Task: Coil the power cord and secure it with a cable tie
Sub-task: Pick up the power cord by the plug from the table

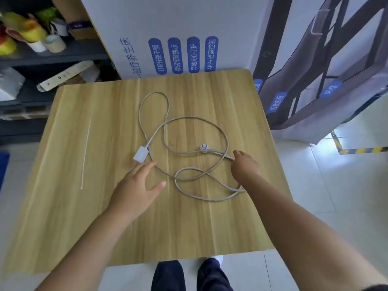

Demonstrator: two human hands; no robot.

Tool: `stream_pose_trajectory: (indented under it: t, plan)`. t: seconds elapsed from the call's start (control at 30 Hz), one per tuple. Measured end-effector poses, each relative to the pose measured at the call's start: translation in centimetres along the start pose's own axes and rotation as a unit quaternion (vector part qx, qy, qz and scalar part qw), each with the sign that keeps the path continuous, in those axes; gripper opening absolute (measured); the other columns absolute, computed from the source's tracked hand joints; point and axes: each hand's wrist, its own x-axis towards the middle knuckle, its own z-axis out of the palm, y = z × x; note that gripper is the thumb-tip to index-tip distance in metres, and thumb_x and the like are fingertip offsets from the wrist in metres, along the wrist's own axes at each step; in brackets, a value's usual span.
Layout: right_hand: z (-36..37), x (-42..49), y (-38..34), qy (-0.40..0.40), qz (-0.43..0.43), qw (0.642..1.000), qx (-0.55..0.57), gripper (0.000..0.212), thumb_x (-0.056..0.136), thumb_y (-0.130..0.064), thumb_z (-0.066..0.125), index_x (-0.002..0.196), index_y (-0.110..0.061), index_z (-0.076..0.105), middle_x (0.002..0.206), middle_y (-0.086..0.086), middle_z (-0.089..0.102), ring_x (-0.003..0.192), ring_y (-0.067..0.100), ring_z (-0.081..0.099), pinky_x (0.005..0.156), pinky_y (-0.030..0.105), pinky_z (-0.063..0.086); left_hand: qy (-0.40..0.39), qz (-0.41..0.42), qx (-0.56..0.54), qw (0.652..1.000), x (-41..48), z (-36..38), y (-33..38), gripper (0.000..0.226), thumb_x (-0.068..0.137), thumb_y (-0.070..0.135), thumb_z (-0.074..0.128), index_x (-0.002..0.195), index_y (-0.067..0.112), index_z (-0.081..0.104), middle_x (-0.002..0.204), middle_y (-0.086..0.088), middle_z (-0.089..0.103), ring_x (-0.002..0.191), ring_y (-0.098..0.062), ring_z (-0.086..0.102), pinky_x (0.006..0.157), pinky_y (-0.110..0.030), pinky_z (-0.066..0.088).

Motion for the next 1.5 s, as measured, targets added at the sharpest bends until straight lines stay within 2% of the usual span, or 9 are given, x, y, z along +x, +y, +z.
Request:
stream_pose_trajectory:
  t: [0.4,0.7,0.83,0.97,1.03,1.13,1.23,1.33,1.5]
  plan:
    - [2.4,2.5,-0.1,-0.040,-0.002,0.994,-0.102,0.050,0.095,-0.010,0.036,0.144,-0.021,0.036,0.138,0.011,0.048,0.121,0.034,0.050,0.092,0.041,0.044,-0.032,0.005,0.016,0.999,2.8,-1.2,-4.2,0.049,0.087,0.048,0.060,0.133,0.034,0.051,0.141,0.015,0.048,0.123,-0.011,0.052,0.089,-0.031,0.045]
    - [1.6,2.5,-0.2,-0.063,0.015,0.995,-0.073,0.027,0.094,-0.005,0.040,0.118,-0.009,0.051,0.116,0.017,0.053,0.103,0.036,0.059,0.077,0.041,0.049,-0.069,-0.027,0.018,0.997,4.2,-0.8,-4.3,0.044,0.088,0.049,0.057,0.130,0.035,0.053,0.138,0.012,0.053,0.120,-0.013,0.054,0.085,-0.031,0.044]
    - [-1.0,0.2,0.0,-0.068,0.030,0.996,-0.057,0.021,0.096,-0.019,0.043,0.111,-0.014,0.056,0.103,0.010,0.064,0.079,0.027,0.057,0.062,0.031,0.043,-0.087,-0.002,-0.002,0.996,3.9,-1.1,-1.6,0.044,0.089,0.050,0.056,0.129,0.035,0.053,0.135,0.015,0.056,0.120,-0.011,0.054,0.090,-0.032,0.045]
    - [-6.6,-1.7,-0.5,-0.089,0.012,0.993,-0.077,0.028,0.097,-0.032,0.044,0.105,-0.019,0.068,0.105,0.005,0.068,0.089,0.027,0.063,0.070,0.031,0.050,-0.097,0.023,-0.014,0.995,4.2,-2.4,1.0,0.044,0.088,0.051,0.056,0.129,0.034,0.054,0.132,0.014,0.058,0.119,-0.011,0.055,0.095,-0.034,0.047]
    - [-10.4,-3.3,-1.5,-0.110,0.023,0.993,-0.039,0.029,0.097,-0.031,0.046,0.104,-0.012,0.068,0.101,0.009,0.069,0.085,0.030,0.062,0.074,0.034,0.052,-0.095,0.037,-0.020,0.995,4.1,-3.0,2.2,0.043,0.088,0.051,0.056,0.127,0.033,0.055,0.130,0.014,0.059,0.116,-0.010,0.056,0.095,-0.034,0.047]
    - [-16.2,-7.1,-3.5,-0.108,0.052,0.978,0.171,0.020,0.096,-0.020,0.048,0.092,-0.008,0.063,0.072,0.008,0.064,0.056,0.023,0.061,0.056,0.030,0.049,-0.136,0.038,-0.042,0.989,3.7,-3.1,3.5,0.035,0.085,0.054,0.058,0.114,0.034,0.061,0.118,0.013,0.065,0.105,-0.007,0.060,0.092,-0.034,0.049]
    - [-21.7,-12.0,-6.5,-0.117,0.010,0.932,0.343,0.013,0.096,-0.012,0.050,0.088,-0.009,0.060,0.059,0.003,0.058,0.044,0.015,0.049,0.045,0.025,0.034,-0.255,0.041,-0.054,0.965,2.8,-3.2,4.9,0.028,0.086,0.055,0.056,0.103,0.036,0.065,0.110,0.012,0.067,0.100,-0.004,0.061,0.092,-0.029,0.048]
    - [-26.3,-16.2,-9.5,-0.131,-0.045,0.877,0.460,0.016,0.097,-0.011,0.048,0.093,-0.006,0.063,0.049,-0.004,0.037,0.043,0.012,0.027,0.044,0.026,0.015,-0.264,0.071,-0.090,0.958,2.2,-4.6,6.8,0.035,0.090,0.048,0.056,0.119,0.029,0.061,0.114,0.009,0.066,0.103,-0.004,0.060,0.087,-0.018,0.046]
    - [-31.1,-20.0,-13.5,-0.083,-0.133,0.924,0.349,0.027,0.101,-0.029,0.049,0.101,-0.017,0.074,0.052,-0.005,0.031,0.043,0.010,0.025,0.043,0.023,0.020,-0.115,0.127,-0.201,0.964,3.3,-9.2,10.4,0.059,0.089,0.045,0.059,0.142,0.038,0.034,0.131,0.018,0.046,0.107,-0.006,0.062,0.090,-0.031,0.049]
